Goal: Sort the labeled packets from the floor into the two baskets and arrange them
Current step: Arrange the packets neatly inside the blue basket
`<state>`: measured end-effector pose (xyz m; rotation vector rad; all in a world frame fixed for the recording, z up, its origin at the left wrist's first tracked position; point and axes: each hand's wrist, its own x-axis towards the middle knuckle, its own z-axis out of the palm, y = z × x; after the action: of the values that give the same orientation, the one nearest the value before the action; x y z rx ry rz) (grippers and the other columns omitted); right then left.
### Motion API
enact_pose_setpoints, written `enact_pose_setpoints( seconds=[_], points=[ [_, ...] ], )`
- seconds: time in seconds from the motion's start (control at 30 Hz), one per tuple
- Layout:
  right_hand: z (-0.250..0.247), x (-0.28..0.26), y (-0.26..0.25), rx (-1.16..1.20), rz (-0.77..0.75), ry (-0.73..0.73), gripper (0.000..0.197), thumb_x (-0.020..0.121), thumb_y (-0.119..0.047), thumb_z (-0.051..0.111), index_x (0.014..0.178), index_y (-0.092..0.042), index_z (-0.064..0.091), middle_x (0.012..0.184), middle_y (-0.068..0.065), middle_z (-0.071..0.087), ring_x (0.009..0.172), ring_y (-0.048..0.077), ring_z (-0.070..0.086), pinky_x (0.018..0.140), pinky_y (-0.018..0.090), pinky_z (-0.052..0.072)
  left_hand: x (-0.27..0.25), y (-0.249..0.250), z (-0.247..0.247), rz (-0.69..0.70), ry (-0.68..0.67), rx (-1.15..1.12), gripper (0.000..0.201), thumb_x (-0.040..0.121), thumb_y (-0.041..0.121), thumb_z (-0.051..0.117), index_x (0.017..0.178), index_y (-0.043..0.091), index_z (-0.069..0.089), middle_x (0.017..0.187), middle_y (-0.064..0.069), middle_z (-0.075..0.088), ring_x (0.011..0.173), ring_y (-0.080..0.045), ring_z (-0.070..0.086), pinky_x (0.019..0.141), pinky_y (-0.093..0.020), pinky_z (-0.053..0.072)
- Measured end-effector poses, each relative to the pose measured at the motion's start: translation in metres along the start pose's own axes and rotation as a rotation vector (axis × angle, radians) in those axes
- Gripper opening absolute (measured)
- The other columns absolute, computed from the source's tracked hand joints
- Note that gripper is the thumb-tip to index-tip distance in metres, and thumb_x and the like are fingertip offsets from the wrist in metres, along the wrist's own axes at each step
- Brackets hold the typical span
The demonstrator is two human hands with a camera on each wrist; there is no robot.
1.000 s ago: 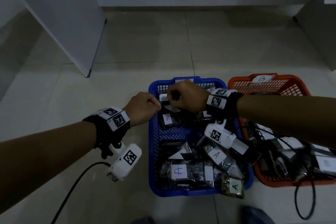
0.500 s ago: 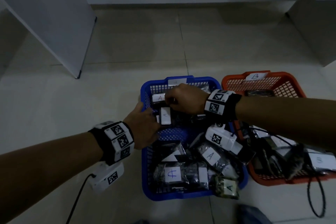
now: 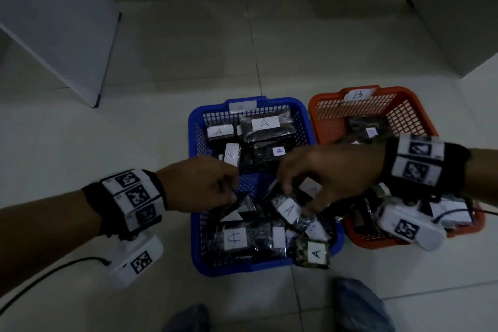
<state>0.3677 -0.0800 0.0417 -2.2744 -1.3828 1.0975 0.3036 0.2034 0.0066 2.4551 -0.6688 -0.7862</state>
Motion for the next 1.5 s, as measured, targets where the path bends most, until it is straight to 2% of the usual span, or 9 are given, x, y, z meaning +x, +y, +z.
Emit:
enact_pose_setpoints(
  seconds=[0.2,0.4,0.5,0.63,0.87,1.0,1.1,1.23,1.5],
  points=[
    [0.027,-0.009,-0.003,-0.174,-0.092,0.048,0.041,0.077,-0.047,0.080,0.110,-0.031,0.061,0.141,-0.011,0.047,0.125,0.009,0.040,0.103,0.032,0.044,-0.026,0.022,0.032,0.046,-0.105,0.058,0.056,0.074,0.066,0.074,0.114,0.033,0.052,0.106,0.017,0.053,0.087,0.000,0.049,0.066,-0.005,0.038],
    [0.011,-0.008,-0.005,0.074,-0.021,0.045,0.041,0.074,-0.048,0.082,0.105,-0.039,0.056,0.126,-0.016,0.052,0.119,0.004,0.047,0.098,0.031,0.049,-0.030,0.022,0.027,0.104,0.053,0.068,0.044,0.079,0.060,0.069,0.109,0.032,0.053,0.096,0.017,0.055,0.079,-0.002,0.053,0.066,-0.017,0.047],
    [-0.005,0.004,0.000,0.199,0.064,0.177,0.042,0.076,-0.041,0.084,0.108,-0.031,0.058,0.117,-0.016,0.053,0.107,0.005,0.055,0.089,0.029,0.054,-0.022,0.017,0.008,-0.026,0.202,0.034,0.040,0.079,0.059,0.069,0.103,0.034,0.050,0.090,0.016,0.059,0.074,-0.001,0.057,0.062,-0.025,0.052],
    [-0.021,0.046,0.010,0.011,0.138,0.262,0.044,0.078,-0.041,0.083,0.109,-0.024,0.057,0.109,-0.006,0.054,0.097,0.012,0.056,0.082,0.032,0.053,0.002,-0.012,-0.010,-0.158,0.398,0.144,0.038,0.086,0.057,0.062,0.097,0.024,0.047,0.084,0.008,0.053,0.069,-0.010,0.053,0.059,-0.030,0.044],
    [-0.038,0.106,0.008,-0.411,0.047,0.169,0.058,0.072,-0.058,0.079,0.112,-0.019,0.063,0.111,0.002,0.060,0.102,0.022,0.050,0.081,0.040,0.047,0.044,-0.036,-0.003,-0.172,0.314,0.528,0.041,0.090,0.054,0.055,0.111,0.019,0.059,0.097,-0.007,0.052,0.065,-0.026,0.055,0.055,-0.030,0.044],
    [-0.039,0.123,0.016,-0.516,0.025,0.168,0.059,0.069,-0.066,0.075,0.108,-0.023,0.063,0.110,-0.001,0.060,0.103,0.021,0.049,0.077,0.035,0.037,0.050,-0.039,-0.011,-0.196,0.168,0.659,0.038,0.091,0.052,0.050,0.099,0.018,0.064,0.100,-0.005,0.060,0.074,-0.025,0.060,0.065,-0.033,0.047],
    [-0.032,0.130,0.022,-0.588,0.014,0.167,0.071,0.070,-0.073,0.069,0.120,-0.022,0.061,0.119,0.001,0.058,0.111,0.024,0.046,0.086,0.040,0.035,0.044,-0.040,-0.015,-0.097,0.125,0.809,0.054,0.080,0.070,0.044,0.087,0.022,0.068,0.090,0.001,0.065,0.076,-0.022,0.059,0.075,-0.035,0.031],
    [-0.024,0.136,0.025,-0.632,-0.005,0.190,0.072,0.070,-0.079,0.065,0.114,-0.022,0.063,0.116,0.000,0.059,0.111,0.024,0.043,0.084,0.040,0.030,0.035,-0.039,-0.013,-0.092,0.046,0.933,0.091,0.055,0.095,0.047,0.107,0.023,0.067,0.107,0.002,0.063,0.098,-0.023,0.050,0.084,-0.040,0.022],
    [-0.022,0.142,0.034,-0.711,0.002,0.175,0.077,0.067,-0.088,0.058,0.109,-0.024,0.069,0.119,0.002,0.055,0.112,0.025,0.044,0.089,0.043,0.037,0.033,-0.039,-0.008,-0.061,0.132,0.924,0.096,0.047,0.091,0.054,0.101,0.013,0.071,0.088,-0.008,0.067,0.082,-0.030,0.056,0.092,-0.045,0.028]
  ],
)
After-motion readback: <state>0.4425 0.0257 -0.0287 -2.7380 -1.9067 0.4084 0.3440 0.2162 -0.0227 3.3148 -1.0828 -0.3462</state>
